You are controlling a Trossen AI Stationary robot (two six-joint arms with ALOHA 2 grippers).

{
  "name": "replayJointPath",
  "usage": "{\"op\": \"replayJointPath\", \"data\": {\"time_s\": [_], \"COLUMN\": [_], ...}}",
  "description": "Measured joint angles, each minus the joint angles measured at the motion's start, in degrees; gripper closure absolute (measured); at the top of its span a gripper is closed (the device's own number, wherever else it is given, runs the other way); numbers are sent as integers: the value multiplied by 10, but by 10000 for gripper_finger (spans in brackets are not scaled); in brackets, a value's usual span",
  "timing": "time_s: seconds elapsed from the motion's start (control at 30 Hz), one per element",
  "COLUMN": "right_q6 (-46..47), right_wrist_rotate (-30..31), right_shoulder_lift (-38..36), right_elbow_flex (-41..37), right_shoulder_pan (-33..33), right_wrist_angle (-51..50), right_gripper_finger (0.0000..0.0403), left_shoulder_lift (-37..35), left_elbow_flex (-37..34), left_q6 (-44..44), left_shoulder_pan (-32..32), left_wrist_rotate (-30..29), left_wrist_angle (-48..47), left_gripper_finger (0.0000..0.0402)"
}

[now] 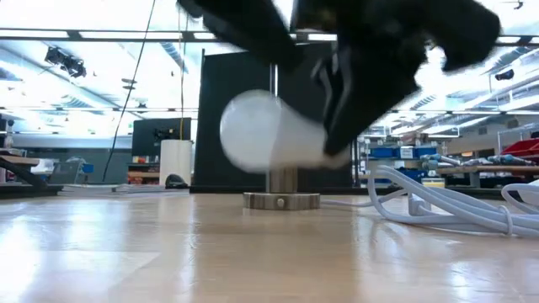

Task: Screw lightbulb
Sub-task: Insert the white lightbulb into the desk lamp

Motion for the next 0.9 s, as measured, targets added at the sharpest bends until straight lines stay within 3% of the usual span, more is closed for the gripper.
{"op": "replayJointPath", "data": {"time_s": [0.3, 0.6, 0.9], "right_q6": [7, 62, 67], "right_wrist_rotate": [46, 86, 104], "right_shoulder_lift": [-115, -181, -237], "right_elbow_flex": [8, 6, 6], "right_shoulder_pan": [-1, -1, 19], "right_wrist_angle": [-65, -152, -109], "right_gripper_finger": [293, 292, 292], "left_shoulder_lift": [-19, -20, -21], "left_elbow_flex": [21, 16, 10], "left_q6": [78, 49, 21], "left_shoulder_pan": [-67, -68, -24], "left_wrist_rotate": [-213, -225, -226], "left_wrist_angle": [63, 62, 46], "left_gripper_finger": [117, 117, 117]}}
